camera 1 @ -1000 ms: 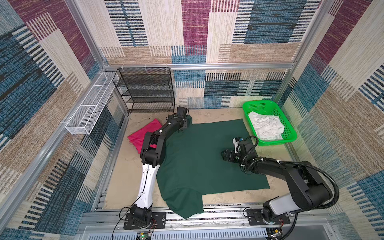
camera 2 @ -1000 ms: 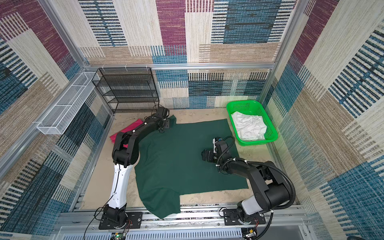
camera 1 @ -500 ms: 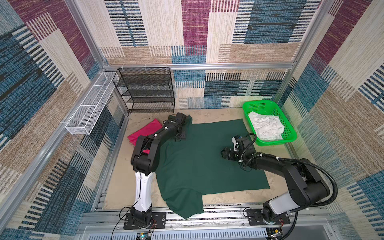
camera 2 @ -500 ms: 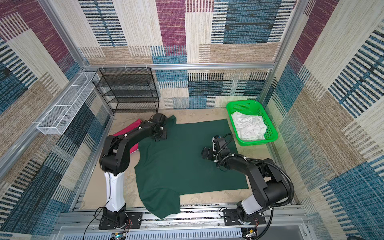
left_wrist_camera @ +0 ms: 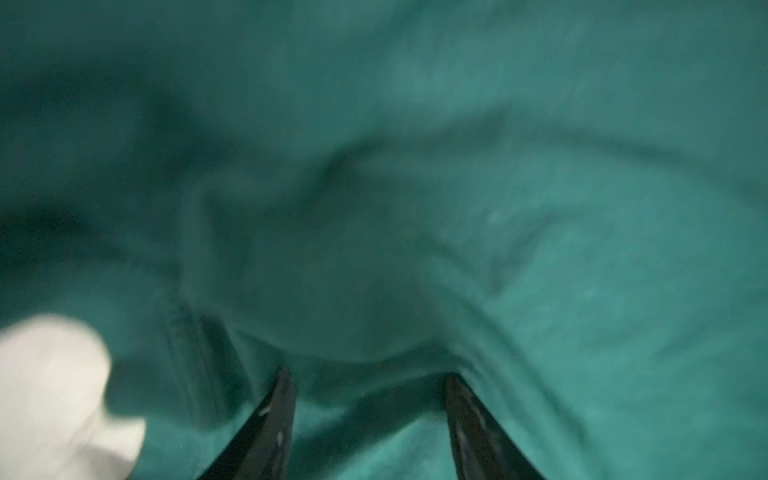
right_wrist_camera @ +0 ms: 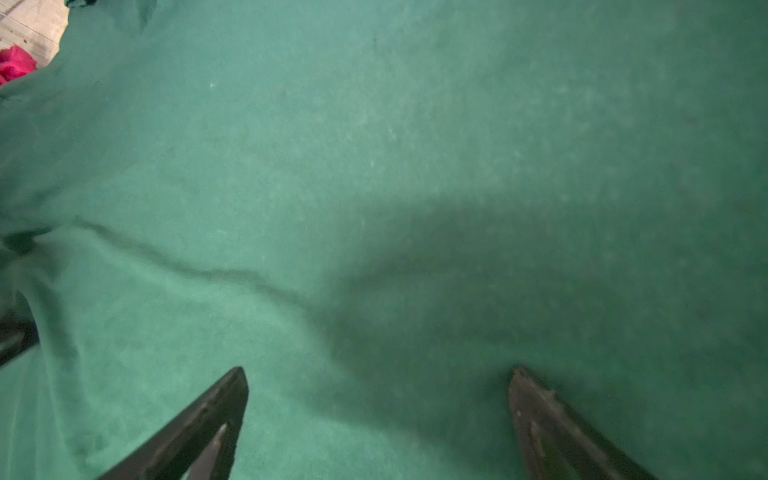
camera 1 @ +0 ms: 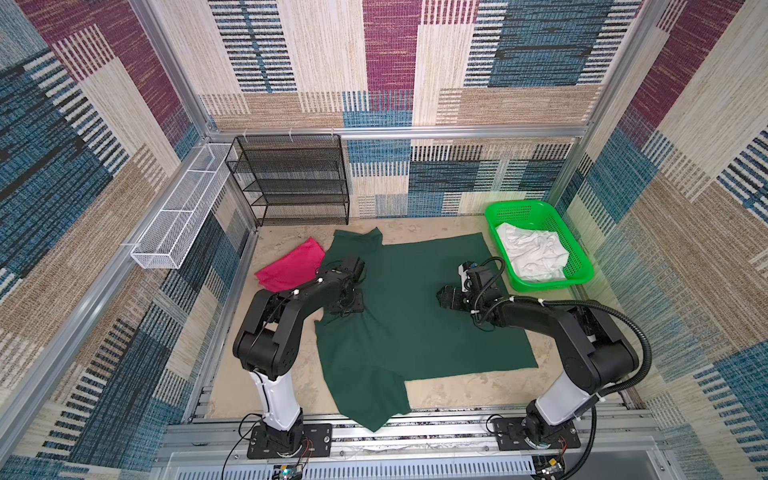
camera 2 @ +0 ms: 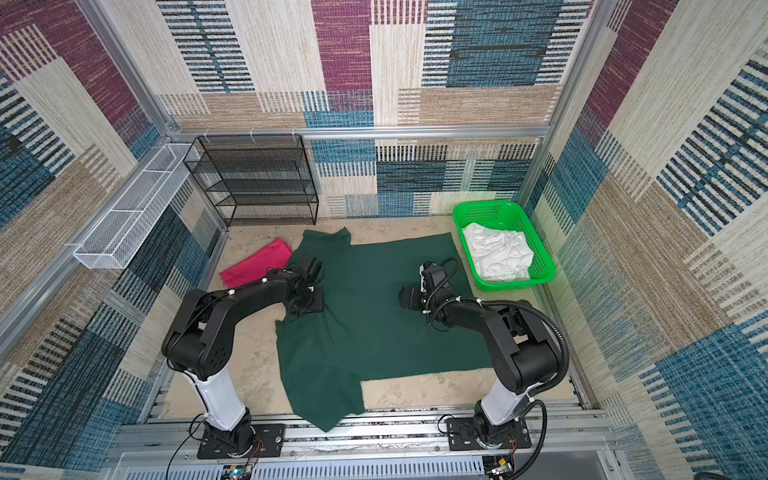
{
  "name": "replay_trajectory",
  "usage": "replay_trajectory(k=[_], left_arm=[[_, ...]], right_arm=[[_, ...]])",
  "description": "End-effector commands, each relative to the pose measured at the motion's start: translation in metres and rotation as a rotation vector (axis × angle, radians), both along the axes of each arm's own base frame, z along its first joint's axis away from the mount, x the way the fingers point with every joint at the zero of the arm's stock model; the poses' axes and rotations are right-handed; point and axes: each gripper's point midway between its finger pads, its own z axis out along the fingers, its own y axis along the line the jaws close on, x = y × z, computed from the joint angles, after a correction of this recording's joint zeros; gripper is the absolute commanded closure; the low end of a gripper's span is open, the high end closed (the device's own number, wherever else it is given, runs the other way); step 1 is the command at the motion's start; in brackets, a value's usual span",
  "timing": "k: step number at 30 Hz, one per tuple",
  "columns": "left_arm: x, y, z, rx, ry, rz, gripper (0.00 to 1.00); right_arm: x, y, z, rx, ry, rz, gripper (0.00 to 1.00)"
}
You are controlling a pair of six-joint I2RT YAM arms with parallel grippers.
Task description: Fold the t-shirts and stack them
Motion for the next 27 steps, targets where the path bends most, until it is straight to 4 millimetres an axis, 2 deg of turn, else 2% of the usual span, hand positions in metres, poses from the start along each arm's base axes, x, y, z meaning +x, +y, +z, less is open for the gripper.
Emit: replay_trajectory(k=[1,3,5,8,12,17,20,23,27], left_arm=[[0.024,-0.007,-0.006,-0.016,0.004,0.009,0.41],[0.044,-0.011,-0.004,-0.015,0.010,0.002,0.41],[0.055,-0.012,0.001,-0.005,0.026,-0.005,0.41],[0.051,-0.011,0.013,-0.011,0.005,0.002,0.41],[0.021,-0.008,0.031,-0.024,-0.038,-0.010,0.41],[-0.034,-0.014,0.029,-0.026,-0.023,-0.044,0.41],[-0.060,-0.014,0.018,-0.035,0.000,-0.034,0.41],[-0.075,-0.007,0.002,-0.027,0.036,-0.012,0.41],[-0.098,0.002,-0.011,-0.030,0.077,0.018,0.41]], right_arm=[[-0.023,-0.010,-0.030,-0.037,0.151,-0.013,0.01],[-0.016,-0.011,-0.030,-0.041,0.143,-0.019,0.01],[-0.011,-0.012,-0.029,-0.048,0.146,-0.013,0.01],[-0.009,-0.012,-0.019,-0.057,0.137,-0.010,0.01],[-0.012,-0.022,0.003,-0.066,0.076,-0.050,0.01],[-0.025,-0.021,-0.001,-0.052,0.120,-0.042,0.01],[-0.036,-0.025,-0.011,-0.048,0.142,-0.057,0.01],[-0.051,-0.021,-0.025,-0.025,0.200,-0.030,0.00],[-0.075,-0.015,-0.036,-0.012,0.248,-0.017,0.01]])
